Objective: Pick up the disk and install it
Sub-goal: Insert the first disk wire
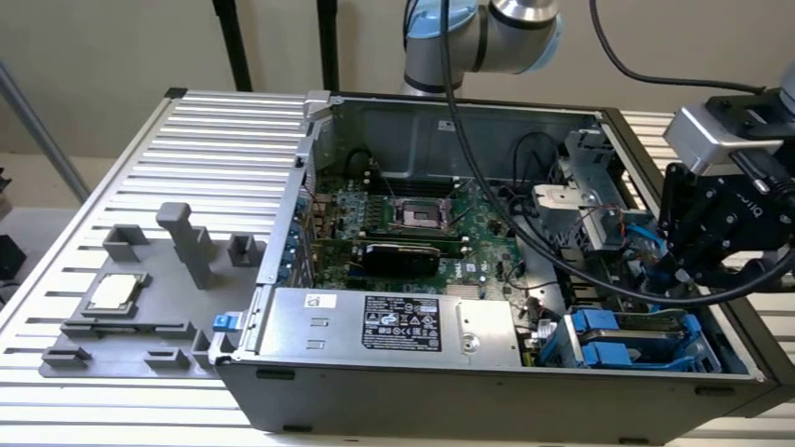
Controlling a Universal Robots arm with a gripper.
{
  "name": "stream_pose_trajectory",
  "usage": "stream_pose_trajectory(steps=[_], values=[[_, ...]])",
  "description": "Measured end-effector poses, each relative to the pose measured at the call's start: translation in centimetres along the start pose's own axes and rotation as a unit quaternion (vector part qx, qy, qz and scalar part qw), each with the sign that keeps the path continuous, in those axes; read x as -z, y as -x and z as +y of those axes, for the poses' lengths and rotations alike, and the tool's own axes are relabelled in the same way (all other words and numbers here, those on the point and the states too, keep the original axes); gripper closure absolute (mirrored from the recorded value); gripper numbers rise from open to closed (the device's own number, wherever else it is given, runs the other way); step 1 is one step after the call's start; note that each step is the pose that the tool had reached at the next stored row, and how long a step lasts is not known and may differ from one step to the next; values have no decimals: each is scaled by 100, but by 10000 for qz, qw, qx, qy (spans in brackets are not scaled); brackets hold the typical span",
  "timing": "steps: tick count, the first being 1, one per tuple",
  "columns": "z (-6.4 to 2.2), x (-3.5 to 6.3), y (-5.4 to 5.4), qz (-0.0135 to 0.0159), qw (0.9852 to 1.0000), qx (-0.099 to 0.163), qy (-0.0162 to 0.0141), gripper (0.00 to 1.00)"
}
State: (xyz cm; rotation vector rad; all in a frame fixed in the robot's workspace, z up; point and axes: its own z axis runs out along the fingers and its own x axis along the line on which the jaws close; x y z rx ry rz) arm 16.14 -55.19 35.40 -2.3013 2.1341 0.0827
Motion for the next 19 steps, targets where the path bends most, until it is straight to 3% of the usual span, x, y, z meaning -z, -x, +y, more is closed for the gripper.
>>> stream_pose_trajectory(steps=[1, 6, 11, 16, 19], values=[[13, -2, 1, 0, 10000, 6, 0, 82], [109, -9, 3, 0, 10000, 34, 1, 57], [136, -4, -106, -13, 10000, 36, 1, 57], [148, 1, -256, -136, 9999, 39, -9, 57], [140, 5, -335, -186, 9998, 41, -8, 57]])
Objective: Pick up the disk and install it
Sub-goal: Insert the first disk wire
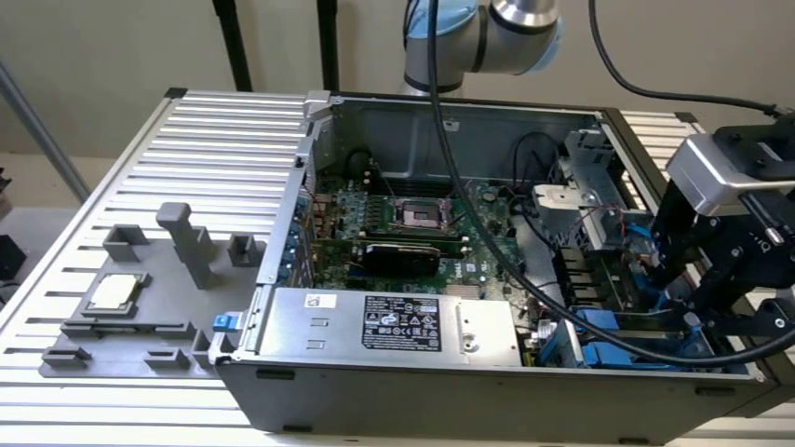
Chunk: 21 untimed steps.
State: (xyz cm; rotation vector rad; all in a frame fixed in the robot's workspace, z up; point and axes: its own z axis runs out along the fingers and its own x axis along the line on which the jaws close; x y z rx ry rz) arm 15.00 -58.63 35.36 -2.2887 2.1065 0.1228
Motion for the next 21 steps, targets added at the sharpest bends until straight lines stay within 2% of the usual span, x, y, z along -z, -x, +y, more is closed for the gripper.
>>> stream_pose_trajectory(steps=[4, 8, 21], values=[[-118, 7, -43, -39, 10000, 1, 12, 57], [-225, 11, -56, -52, 10000, 1, 25, 57], [-265, -23, -69, -60, 9998, 205, 65, 59]])
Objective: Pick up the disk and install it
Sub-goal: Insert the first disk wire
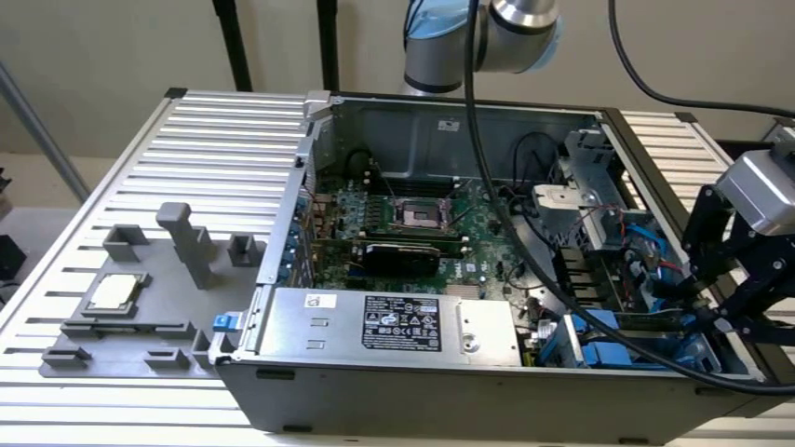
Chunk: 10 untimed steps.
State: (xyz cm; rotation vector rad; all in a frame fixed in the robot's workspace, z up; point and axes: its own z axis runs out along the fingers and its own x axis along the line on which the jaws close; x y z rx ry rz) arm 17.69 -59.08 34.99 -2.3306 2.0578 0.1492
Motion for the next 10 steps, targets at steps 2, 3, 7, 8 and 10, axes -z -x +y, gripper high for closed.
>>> stream_pose_trajectory(steps=[2, 3, 7, 8, 10], values=[[-13, 1, -2, 0, 10000, 31, 10, 66], [-20, 2, -3, 1, 10000, 46, 15, 66], [-41, 3, -5, 1, 9999, 107, 35, 75], [-41, 3, -5, 1, 9999, 119, 40, 75], [-42, 3, -5, 3, 9999, 149, 43, 80]])
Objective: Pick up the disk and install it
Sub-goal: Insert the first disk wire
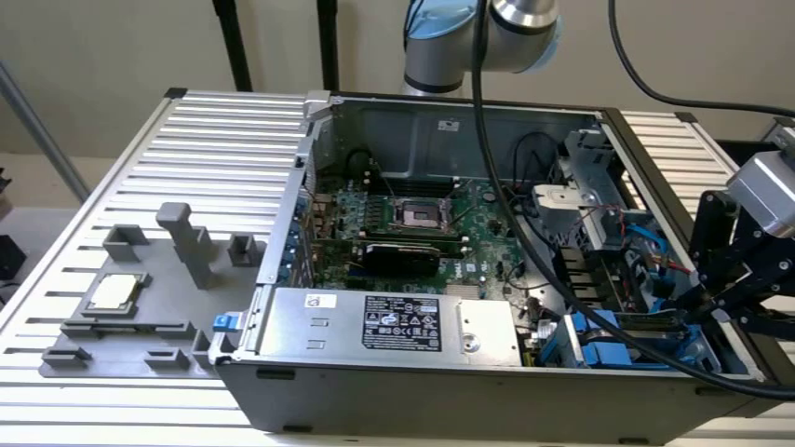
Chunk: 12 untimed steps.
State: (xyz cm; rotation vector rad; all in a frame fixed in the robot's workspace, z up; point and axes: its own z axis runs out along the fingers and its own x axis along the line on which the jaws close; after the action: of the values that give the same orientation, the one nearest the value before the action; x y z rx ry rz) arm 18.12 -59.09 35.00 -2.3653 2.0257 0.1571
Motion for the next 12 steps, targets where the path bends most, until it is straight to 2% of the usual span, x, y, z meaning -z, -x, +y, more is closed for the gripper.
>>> stream_pose_trajectory(steps=[11, 12], values=[[-5, 1, 1, 0, 10000, 52, 4, 79], [-4, 7, 1, 2, 10000, 52, 5, 73]])
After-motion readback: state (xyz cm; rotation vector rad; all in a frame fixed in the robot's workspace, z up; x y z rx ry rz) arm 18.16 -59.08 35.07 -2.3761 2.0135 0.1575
